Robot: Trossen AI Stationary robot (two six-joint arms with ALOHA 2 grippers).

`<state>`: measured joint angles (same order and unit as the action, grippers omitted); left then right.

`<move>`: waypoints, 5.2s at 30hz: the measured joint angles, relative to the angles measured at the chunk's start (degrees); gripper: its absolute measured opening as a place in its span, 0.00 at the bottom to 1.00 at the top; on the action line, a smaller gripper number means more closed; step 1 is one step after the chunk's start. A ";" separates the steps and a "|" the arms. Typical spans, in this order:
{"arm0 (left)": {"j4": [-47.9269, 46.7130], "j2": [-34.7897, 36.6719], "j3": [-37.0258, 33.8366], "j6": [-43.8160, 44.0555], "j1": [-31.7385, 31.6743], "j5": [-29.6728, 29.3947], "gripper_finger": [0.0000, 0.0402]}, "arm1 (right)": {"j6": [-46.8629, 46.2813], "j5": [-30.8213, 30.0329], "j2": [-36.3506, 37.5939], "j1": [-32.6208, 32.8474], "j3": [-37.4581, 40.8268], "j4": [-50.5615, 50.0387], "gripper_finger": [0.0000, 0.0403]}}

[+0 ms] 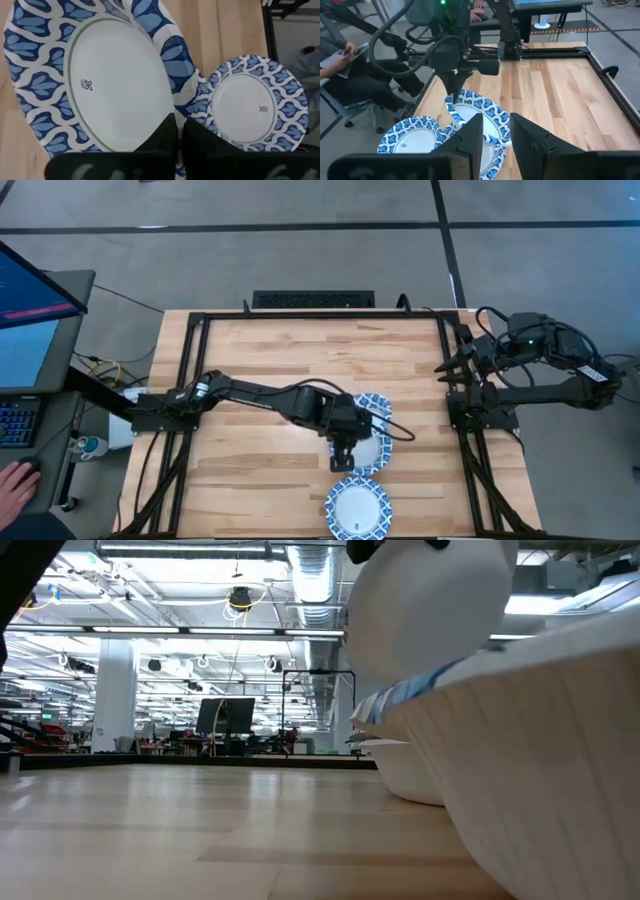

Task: Nest bowls inside each other
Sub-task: Stack the blue patterned bowl on the blue patterned bowl

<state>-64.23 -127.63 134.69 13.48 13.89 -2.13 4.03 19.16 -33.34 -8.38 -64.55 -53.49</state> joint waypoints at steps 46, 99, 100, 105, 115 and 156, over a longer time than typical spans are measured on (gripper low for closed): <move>-4.23 -7.61 0.15 15.45 -6.78 11.47 0.31 | -1.05 -0.81 -2.16 0.00 -0.04 -2.75 0.29; -12.96 22.05 0.31 2.75 -9.14 -18.09 0.30 | -29.34 4.88 -32.97 23.38 13.18 27.35 0.29; -13.67 22.05 0.31 2.80 -9.14 -17.94 0.30 | -30.76 5.97 -34.26 23.40 13.17 27.61 0.29; -17.40 22.05 0.31 3.52 -9.11 -16.15 0.30 | -33.82 6.86 -38.84 27.41 13.22 24.51 0.29; -18.17 22.05 0.31 2.73 -8.96 -17.35 0.30 | -42.48 -12.22 -39.08 39.76 13.16 25.28 0.29; -6.58 22.05 0.31 -0.74 -8.72 -16.10 0.30 | -51.17 -9.94 -61.59 41.64 13.18 40.00 0.30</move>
<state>-70.81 -105.58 135.00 12.73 5.17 -18.23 -47.14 9.22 -94.94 33.26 -51.37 -13.50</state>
